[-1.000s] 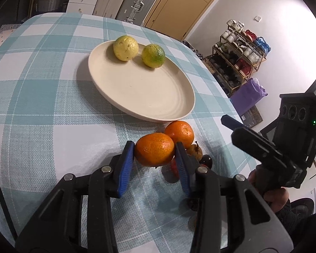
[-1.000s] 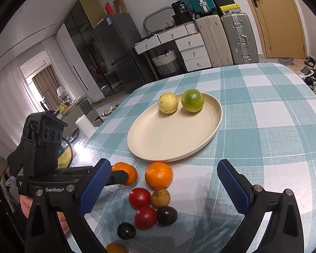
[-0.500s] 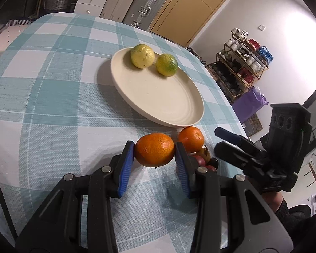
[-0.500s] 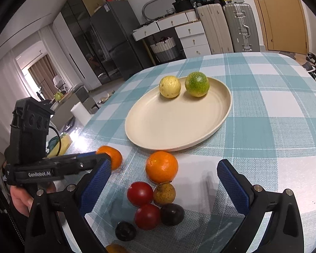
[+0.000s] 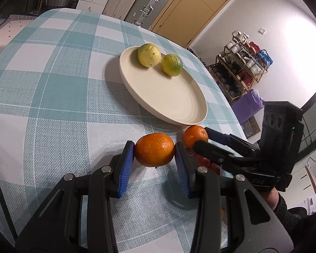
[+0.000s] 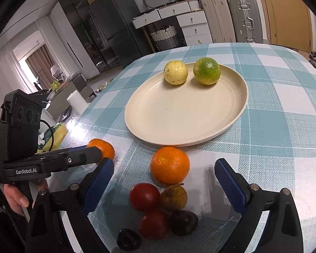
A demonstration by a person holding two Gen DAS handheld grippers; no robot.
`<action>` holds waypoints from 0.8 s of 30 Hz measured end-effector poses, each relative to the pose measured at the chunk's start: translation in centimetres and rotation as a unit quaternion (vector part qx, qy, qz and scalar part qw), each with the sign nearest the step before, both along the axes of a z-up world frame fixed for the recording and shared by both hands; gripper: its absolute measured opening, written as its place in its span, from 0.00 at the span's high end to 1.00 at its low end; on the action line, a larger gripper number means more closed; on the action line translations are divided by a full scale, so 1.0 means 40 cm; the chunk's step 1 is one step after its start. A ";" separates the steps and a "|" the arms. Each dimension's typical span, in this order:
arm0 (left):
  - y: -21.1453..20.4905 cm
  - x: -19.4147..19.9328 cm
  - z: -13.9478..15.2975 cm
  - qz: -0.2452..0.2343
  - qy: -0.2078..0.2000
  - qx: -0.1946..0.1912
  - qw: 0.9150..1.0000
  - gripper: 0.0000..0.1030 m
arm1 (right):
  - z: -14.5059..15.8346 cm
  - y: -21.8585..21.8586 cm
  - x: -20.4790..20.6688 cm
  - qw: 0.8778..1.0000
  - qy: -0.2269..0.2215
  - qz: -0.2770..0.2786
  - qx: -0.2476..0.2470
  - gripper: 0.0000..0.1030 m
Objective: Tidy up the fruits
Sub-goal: 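Carry both oranges over the cream plate and lower them onto it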
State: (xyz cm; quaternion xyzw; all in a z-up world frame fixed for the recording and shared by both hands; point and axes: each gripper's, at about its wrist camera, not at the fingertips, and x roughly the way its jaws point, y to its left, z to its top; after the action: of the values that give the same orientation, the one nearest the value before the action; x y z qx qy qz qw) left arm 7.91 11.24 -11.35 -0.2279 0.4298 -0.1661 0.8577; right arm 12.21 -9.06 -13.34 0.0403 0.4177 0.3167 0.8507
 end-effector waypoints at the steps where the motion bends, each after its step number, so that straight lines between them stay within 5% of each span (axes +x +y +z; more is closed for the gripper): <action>1: 0.001 0.000 0.000 0.000 0.000 -0.001 1.000 0.65 | -0.002 0.006 0.000 1.000 0.001 0.002 -0.006 0.20; 3: 0.001 -0.001 -0.001 -0.001 0.001 -0.001 1.000 0.65 | -0.009 0.017 0.002 1.000 0.005 0.004 -0.019 0.22; 10: 0.001 0.008 0.000 -0.001 0.003 -0.001 1.000 0.65 | -0.017 0.021 0.008 0.999 0.002 -0.003 -0.037 0.60; 24: -0.013 0.016 0.043 0.004 -0.011 0.018 1.000 0.65 | 0.029 -0.039 -0.024 1.000 -0.023 -0.010 0.014 0.61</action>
State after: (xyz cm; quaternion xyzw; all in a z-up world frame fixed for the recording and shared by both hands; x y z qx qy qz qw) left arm 8.53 10.74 -9.63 -0.2123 0.4223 -0.1570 0.8672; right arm 11.24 -10.61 -12.19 0.0491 0.3927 0.3149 0.8627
